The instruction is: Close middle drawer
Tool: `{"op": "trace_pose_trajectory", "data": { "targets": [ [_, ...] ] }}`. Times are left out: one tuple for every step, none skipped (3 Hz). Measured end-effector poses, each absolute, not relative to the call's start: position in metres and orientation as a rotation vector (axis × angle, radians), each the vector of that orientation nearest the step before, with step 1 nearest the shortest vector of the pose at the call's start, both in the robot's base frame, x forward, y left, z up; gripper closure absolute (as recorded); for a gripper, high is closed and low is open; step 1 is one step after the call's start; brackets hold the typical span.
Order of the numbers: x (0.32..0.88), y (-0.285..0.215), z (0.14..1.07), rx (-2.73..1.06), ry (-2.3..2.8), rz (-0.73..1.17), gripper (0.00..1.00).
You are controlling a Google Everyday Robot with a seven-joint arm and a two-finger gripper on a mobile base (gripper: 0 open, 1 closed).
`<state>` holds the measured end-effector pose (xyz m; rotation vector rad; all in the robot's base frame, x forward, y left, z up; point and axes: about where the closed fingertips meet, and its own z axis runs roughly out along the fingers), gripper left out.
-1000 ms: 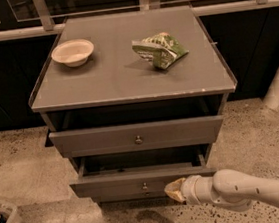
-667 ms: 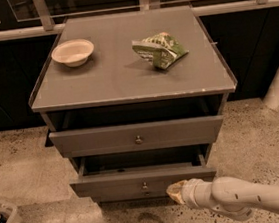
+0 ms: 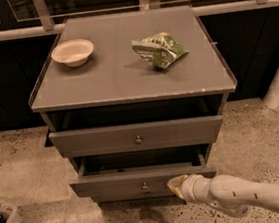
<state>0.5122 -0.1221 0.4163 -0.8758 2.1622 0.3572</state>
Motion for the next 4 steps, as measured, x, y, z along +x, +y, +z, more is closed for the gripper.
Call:
{"op": "trace_pose_trajectory", "data": {
  "targets": [
    [0.540,-0.138,0.417,-0.830,2.148,0.259,1.00],
    [0.560,-0.158,0.419,-0.782,2.159,0.178,1.00],
    [0.579,-0.179,0.416,-0.735,2.163,0.052,1.00],
    [0.594,-0.191,0.416,-0.704,2.125,-0.093,1.00]
  ]
}}
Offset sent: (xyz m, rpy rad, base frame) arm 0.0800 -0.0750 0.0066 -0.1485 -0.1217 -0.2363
